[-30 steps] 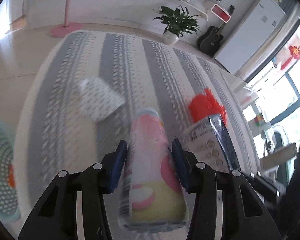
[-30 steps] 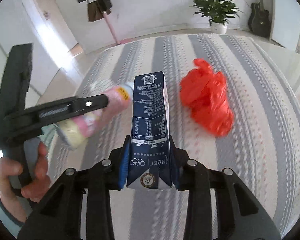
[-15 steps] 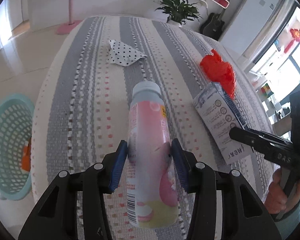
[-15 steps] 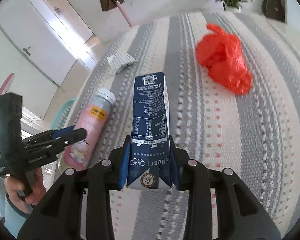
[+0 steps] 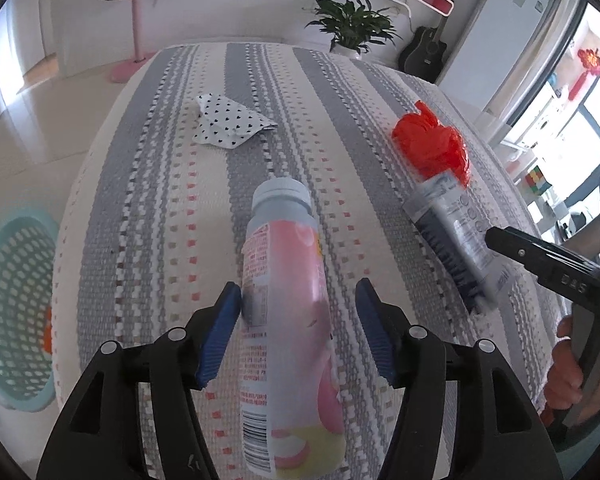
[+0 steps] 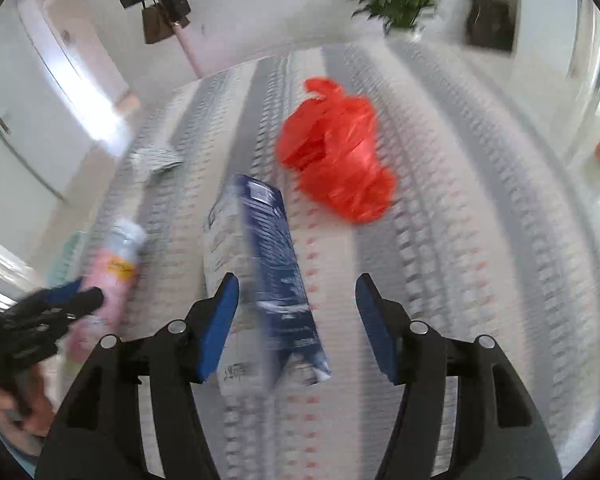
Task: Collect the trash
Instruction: 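Lift the pink bottle with left tool while right tool lifts the milk carton, then carry bottle and carton over the blue basket and open both tools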
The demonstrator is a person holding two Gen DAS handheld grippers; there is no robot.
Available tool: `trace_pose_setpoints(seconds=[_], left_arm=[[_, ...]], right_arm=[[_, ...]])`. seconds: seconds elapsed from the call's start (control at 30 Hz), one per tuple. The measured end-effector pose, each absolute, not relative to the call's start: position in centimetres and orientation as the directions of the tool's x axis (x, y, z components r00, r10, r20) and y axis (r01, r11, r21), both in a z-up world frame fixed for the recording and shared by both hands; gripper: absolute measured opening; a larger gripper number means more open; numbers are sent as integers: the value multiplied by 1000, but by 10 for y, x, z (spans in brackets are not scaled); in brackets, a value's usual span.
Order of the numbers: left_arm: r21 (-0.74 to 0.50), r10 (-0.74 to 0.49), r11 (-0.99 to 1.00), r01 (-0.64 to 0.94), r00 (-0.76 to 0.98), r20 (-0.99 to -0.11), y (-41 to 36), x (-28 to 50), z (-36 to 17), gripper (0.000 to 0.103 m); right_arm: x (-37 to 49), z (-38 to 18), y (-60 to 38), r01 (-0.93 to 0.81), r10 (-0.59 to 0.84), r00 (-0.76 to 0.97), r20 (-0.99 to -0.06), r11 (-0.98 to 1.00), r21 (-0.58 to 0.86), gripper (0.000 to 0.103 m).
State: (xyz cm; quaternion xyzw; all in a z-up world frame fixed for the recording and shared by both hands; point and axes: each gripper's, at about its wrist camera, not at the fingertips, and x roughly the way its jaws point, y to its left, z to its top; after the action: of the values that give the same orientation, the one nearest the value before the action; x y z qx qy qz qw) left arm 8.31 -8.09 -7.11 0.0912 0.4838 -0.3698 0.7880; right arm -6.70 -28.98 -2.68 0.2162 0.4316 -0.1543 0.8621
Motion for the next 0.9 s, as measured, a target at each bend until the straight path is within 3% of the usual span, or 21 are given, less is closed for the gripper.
trace_pose_setpoints(seconds=[0.13,0.2,0.27,0.37,0.43,0.53,0.6,0.67,0.9], left_arm=[[-212,-488,711,670,254,-835,-83,83,-74,57],[-194,-473,715,671,262,-841,-86,82,-77,60],[-176,-456,722,670,268,-849,-89,83,-81,60],[-159,-433,730,665,270,-860,-94,84,-89,56],[-144,-417,734,664,274,-867,-96,84,-92,46],[-173,-437,734,657,261,-861,-92,86,-91,46],[-171,-444,733,658,273,-854,-89,85,-89,46],[-171,-451,734,657,284,-846,-86,84,-86,46],[-211,-517,744,634,345,-784,-55,86,-56,46]], right_arm=[[-67,-22,-280,409,-81,602,-794,885,220,59],[-57,-25,-277,414,-120,589,-800,894,170,67],[-50,-32,-273,416,-149,566,-811,900,125,68],[-40,-44,-272,425,-164,531,-831,900,93,68],[-37,-49,-272,427,-172,521,-836,901,80,68],[-33,-54,-271,427,-186,512,-838,902,61,67],[-32,-56,-271,429,-190,507,-841,902,54,67],[-31,-58,-271,432,-196,499,-844,901,46,54],[-33,-42,-264,380,-107,593,-798,911,160,52]])
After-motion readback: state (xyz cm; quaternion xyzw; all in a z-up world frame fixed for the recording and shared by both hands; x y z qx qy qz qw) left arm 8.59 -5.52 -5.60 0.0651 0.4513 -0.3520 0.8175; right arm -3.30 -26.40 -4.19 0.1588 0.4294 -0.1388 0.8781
